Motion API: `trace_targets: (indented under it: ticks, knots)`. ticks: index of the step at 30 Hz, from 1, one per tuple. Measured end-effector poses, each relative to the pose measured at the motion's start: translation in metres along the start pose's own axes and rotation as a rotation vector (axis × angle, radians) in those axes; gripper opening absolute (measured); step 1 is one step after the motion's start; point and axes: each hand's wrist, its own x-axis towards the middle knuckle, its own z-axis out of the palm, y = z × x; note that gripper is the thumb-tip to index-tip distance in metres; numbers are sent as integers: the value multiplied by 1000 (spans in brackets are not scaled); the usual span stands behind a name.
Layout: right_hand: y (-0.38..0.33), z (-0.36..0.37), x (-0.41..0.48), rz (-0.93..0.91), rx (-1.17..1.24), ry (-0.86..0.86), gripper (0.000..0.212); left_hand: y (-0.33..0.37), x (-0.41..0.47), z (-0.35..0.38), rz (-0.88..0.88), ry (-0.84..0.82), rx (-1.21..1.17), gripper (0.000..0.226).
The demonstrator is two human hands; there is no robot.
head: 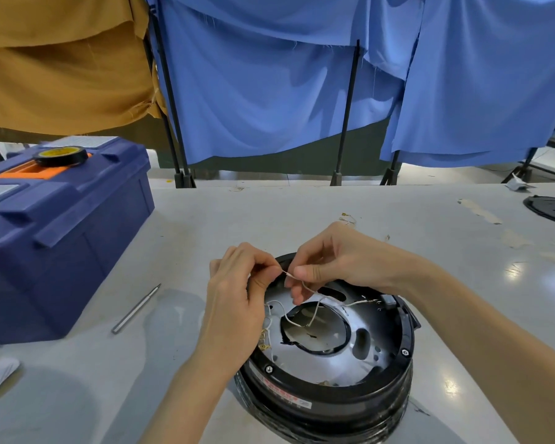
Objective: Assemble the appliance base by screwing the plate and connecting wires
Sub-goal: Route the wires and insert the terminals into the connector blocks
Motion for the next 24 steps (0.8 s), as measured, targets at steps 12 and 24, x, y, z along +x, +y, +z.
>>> trace_targets:
  ticks: [12,24]
  knots:
    - [28,-13,-18,140,-330,59,12,5,3,-4,103,-23,105,12]
    - [8,-8,-17,-47,-212,197,21,0,2,-2,-37,50,-92,34]
